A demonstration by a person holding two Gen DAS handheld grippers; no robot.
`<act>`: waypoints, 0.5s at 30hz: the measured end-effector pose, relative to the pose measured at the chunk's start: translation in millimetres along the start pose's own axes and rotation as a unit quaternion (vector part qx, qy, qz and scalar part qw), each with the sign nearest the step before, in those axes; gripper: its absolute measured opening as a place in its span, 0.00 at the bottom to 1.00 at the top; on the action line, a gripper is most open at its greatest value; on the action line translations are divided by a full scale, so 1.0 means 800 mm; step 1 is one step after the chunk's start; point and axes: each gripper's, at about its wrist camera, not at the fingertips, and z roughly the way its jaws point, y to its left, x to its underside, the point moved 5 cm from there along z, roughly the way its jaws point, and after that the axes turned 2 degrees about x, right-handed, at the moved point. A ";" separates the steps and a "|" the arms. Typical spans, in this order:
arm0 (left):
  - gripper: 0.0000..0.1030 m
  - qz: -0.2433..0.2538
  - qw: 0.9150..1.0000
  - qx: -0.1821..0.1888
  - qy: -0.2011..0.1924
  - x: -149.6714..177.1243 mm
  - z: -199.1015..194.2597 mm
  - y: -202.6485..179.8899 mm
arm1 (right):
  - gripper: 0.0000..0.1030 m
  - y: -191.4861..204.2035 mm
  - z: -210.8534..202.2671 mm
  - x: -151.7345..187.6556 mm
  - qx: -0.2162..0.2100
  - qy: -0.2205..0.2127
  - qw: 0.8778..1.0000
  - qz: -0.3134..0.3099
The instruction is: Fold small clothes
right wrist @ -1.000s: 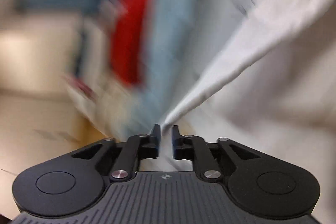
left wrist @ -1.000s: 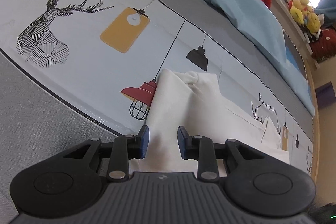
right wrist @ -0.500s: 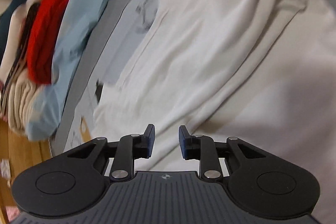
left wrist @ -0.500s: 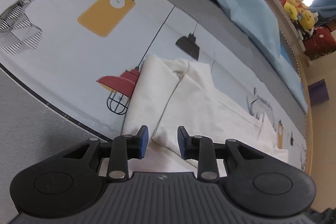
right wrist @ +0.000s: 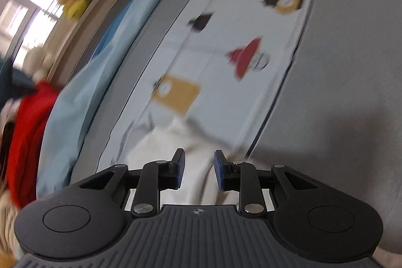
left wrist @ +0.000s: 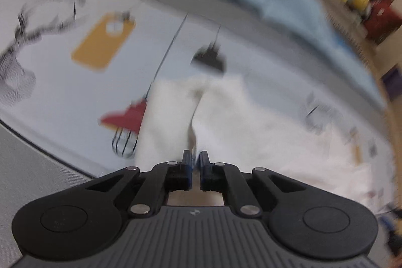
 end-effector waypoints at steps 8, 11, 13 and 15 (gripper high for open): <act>0.06 -0.050 0.995 -0.068 0.047 0.020 -0.027 0.046 | 0.28 -0.007 0.013 0.026 0.020 0.034 0.999 0.021; 0.10 -0.035 0.994 -0.100 -0.001 0.007 -0.040 0.049 | 0.28 -0.012 0.017 0.038 0.027 0.055 0.997 0.036; 0.15 -0.023 0.995 -0.097 -0.024 -0.004 -0.049 0.045 | 0.29 -0.013 0.020 0.045 0.029 0.062 0.997 0.041; 0.15 -0.027 0.996 -0.082 -0.025 -0.006 -0.048 0.040 | 0.37 -0.011 0.024 0.050 0.027 0.067 0.996 0.041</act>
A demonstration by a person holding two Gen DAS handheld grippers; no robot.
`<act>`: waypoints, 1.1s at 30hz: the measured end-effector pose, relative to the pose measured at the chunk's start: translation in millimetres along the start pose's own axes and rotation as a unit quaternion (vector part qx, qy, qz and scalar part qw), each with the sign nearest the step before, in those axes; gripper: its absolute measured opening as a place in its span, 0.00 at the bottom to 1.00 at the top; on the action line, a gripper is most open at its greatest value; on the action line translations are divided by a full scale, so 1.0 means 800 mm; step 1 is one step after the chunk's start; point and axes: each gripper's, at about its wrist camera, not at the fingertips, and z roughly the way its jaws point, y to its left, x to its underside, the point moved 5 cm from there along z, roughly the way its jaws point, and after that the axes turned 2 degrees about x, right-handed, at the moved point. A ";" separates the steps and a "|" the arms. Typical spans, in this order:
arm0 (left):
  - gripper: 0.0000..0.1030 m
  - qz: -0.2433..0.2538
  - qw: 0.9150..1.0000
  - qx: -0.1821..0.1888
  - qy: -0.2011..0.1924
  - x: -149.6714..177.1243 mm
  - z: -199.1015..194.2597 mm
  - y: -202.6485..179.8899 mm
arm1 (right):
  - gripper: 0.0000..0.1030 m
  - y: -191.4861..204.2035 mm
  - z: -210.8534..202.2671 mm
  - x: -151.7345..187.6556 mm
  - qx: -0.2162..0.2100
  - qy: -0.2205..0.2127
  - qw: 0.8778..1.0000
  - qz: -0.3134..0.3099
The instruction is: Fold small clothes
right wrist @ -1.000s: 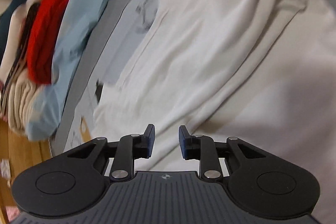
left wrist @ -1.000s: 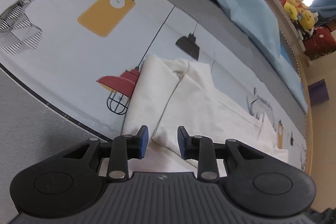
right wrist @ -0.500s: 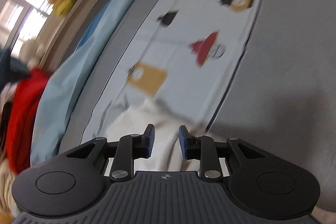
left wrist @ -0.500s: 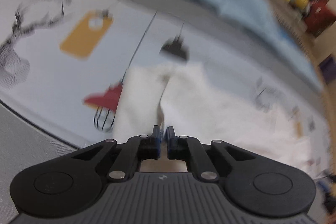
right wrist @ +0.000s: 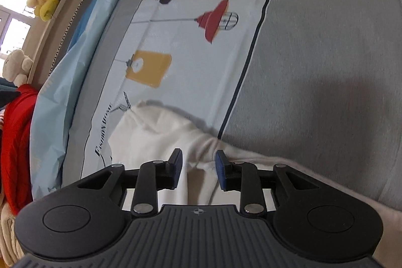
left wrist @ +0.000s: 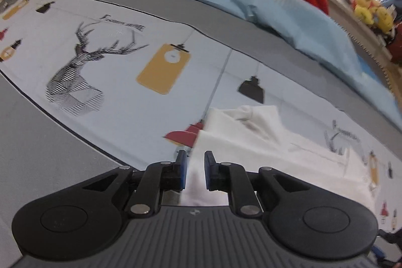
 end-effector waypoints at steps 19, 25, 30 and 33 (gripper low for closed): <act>0.15 0.020 0.999 0.027 0.028 0.017 0.013 -0.023 | 0.05 0.002 0.031 -0.006 -0.057 0.022 0.997 0.041; 0.15 0.029 0.999 0.034 0.030 0.016 0.012 -0.027 | 0.00 0.014 -0.062 -0.022 -0.096 -0.121 0.988 0.003; 0.15 0.030 0.998 0.038 0.038 0.020 0.016 -0.031 | 0.02 -0.027 -0.027 -0.030 0.006 -0.069 0.997 0.019; 0.15 0.031 0.998 0.040 0.043 0.024 0.020 -0.035 | 0.03 -0.010 -0.010 -0.026 -0.048 -0.022 0.999 0.012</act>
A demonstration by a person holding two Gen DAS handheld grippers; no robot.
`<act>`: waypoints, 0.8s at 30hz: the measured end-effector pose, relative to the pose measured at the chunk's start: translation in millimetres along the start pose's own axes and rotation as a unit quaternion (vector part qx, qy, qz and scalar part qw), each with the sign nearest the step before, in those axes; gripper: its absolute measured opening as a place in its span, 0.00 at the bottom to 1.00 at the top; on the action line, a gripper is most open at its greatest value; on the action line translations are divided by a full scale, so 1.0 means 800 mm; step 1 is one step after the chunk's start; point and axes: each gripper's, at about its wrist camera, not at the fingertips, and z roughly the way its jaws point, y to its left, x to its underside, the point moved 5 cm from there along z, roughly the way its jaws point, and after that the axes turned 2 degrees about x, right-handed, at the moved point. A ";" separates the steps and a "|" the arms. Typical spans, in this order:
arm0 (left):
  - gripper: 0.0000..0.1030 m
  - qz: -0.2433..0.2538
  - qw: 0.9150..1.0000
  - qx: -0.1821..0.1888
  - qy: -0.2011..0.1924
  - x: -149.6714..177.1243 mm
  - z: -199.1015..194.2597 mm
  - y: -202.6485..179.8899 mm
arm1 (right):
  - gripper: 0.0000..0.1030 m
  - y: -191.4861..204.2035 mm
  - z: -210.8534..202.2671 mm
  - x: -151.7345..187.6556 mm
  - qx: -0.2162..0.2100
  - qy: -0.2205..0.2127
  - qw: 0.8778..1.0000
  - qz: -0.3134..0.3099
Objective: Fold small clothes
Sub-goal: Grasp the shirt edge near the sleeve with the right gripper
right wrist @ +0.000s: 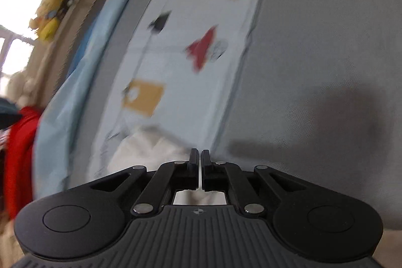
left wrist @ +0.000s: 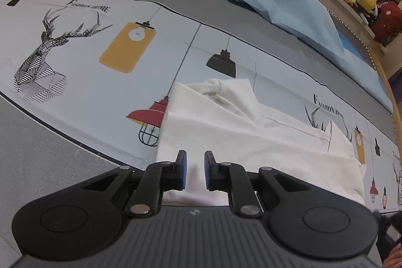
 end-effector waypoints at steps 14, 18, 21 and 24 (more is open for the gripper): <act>0.15 0.007 1.000 0.010 0.006 0.001 0.002 -0.004 | 0.00 0.011 0.002 0.006 -0.002 -0.028 1.000 -0.009; 0.15 0.012 1.000 0.014 0.012 0.002 0.005 -0.004 | 0.00 0.008 -0.016 0.002 0.022 -0.052 0.998 -0.016; 0.15 0.013 0.999 0.019 0.023 0.006 0.012 -0.005 | 0.05 -0.015 0.004 0.005 0.108 -0.016 0.994 -0.016; 0.15 0.009 0.999 0.016 0.034 0.011 0.025 -0.002 | 0.05 -0.007 -0.006 0.003 0.103 -0.036 0.993 -0.034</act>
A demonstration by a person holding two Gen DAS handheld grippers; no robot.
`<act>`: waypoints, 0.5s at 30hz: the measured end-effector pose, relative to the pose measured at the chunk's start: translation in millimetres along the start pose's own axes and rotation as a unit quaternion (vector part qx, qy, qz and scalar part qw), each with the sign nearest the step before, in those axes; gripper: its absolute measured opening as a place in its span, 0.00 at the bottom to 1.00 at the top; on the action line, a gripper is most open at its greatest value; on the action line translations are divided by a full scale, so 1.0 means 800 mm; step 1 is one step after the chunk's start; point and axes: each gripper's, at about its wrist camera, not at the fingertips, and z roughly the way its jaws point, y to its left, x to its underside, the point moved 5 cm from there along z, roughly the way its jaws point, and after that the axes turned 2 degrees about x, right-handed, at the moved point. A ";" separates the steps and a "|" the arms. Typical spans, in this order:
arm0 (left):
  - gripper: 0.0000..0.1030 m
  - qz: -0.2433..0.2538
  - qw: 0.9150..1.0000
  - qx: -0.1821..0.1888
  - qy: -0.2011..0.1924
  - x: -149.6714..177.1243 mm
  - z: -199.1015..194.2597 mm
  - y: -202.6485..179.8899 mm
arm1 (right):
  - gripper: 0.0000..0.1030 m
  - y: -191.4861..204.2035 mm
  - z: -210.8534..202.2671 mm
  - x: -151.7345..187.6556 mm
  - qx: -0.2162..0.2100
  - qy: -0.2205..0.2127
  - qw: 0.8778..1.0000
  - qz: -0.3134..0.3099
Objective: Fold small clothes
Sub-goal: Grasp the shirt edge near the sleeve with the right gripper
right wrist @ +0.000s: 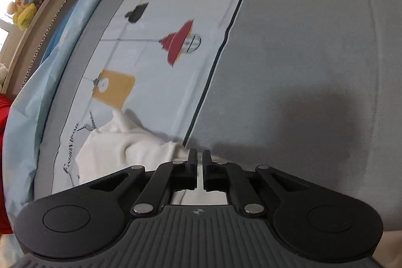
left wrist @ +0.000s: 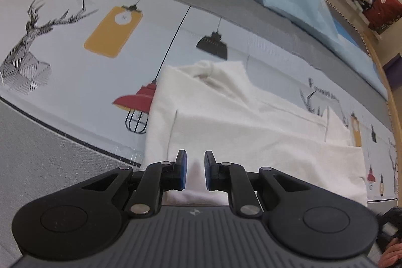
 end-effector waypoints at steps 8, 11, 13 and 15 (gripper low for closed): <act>0.15 -0.005 1.000 0.000 0.008 0.004 0.016 0.004 | 0.08 0.067 0.018 -0.042 -0.138 -0.032 0.984 -0.108; 0.15 -0.007 1.000 0.000 0.008 0.002 0.017 0.007 | 0.08 0.075 0.050 -0.045 -0.143 -0.001 0.979 -0.144; 0.15 -0.010 1.000 -0.001 0.008 0.000 0.018 0.010 | 0.09 0.077 0.065 -0.041 -0.144 0.011 0.977 -0.157; 0.15 -0.013 1.000 0.000 0.008 -0.002 0.017 0.012 | 0.09 0.088 0.083 -0.041 -0.142 0.016 0.973 -0.181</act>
